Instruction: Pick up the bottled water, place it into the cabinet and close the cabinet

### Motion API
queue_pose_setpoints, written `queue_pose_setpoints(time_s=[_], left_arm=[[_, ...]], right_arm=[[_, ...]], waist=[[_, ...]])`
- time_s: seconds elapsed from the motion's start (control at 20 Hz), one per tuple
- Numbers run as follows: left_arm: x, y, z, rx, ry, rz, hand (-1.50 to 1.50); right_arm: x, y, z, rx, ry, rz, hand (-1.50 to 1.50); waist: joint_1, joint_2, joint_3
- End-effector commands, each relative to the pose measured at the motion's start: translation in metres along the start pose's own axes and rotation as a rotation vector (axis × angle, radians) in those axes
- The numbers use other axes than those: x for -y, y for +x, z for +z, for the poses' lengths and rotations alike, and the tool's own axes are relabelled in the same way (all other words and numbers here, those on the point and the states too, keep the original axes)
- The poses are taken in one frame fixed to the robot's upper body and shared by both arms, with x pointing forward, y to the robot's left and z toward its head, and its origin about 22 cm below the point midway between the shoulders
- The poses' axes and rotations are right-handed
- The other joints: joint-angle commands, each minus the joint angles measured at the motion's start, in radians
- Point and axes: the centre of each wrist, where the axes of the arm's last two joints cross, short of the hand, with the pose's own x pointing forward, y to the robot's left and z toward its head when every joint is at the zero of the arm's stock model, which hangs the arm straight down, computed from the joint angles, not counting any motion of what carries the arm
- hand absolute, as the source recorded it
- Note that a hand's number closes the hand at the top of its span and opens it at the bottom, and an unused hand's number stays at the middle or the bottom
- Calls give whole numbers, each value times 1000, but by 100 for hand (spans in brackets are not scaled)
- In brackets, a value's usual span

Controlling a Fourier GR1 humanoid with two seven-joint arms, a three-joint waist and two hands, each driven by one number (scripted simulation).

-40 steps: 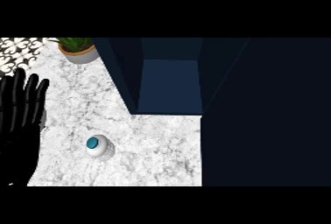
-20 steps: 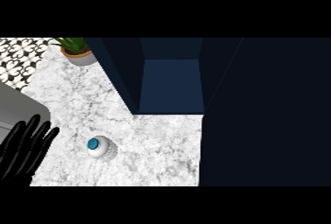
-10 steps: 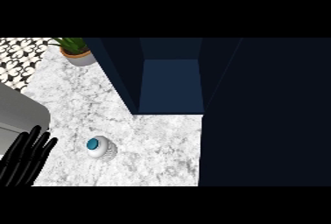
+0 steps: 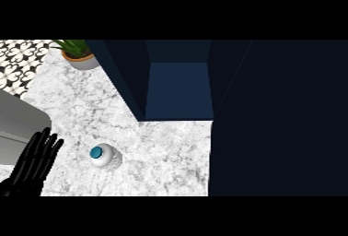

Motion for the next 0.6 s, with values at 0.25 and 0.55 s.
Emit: queue_pose_setpoints(time_s=[0.25,0.55], left_arm=[[-26,-71,1,-69,21,32,-150],[-20,-122,-26,-92,45,26,-150]], right_arm=[[-4,31,24,36,16,22,-150],[-1,22,30,48,18,11,-150]], waist=[[-8,-1,-1],[-13,1,-1]])
